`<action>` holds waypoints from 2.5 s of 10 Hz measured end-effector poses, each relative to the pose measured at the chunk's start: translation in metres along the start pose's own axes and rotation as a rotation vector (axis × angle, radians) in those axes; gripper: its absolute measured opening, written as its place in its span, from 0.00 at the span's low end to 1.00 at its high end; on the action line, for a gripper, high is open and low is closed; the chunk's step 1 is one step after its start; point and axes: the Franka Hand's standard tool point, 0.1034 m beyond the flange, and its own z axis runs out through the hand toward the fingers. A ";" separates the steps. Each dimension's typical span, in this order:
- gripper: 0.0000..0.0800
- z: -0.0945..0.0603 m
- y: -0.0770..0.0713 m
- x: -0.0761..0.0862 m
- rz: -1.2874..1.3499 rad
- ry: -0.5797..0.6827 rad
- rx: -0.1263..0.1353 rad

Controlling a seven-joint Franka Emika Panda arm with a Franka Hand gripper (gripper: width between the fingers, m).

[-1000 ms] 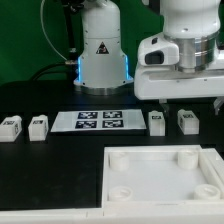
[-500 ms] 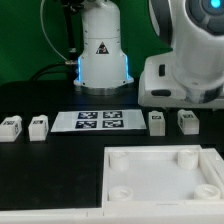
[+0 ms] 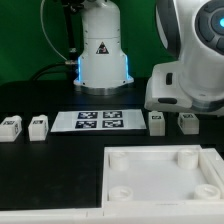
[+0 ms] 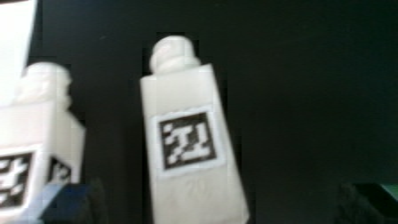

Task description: Assemble one leg

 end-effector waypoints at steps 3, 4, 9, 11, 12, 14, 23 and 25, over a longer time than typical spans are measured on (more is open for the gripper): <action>0.81 0.011 0.005 0.004 0.007 -0.023 0.000; 0.81 0.014 0.005 0.004 0.006 -0.028 -0.003; 0.52 0.014 0.005 0.004 0.005 -0.029 -0.003; 0.36 0.014 0.005 0.004 0.005 -0.029 -0.003; 0.36 0.014 0.005 0.004 0.005 -0.029 -0.003; 0.36 0.014 0.005 0.004 0.005 -0.029 -0.003; 0.36 -0.100 0.015 -0.014 -0.039 0.157 0.024; 0.36 -0.094 0.012 -0.016 -0.048 0.317 0.043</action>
Offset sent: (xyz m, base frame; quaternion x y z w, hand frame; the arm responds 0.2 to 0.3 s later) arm -0.0051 0.0049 -0.0102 0.0023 -0.0225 0.0283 0.9993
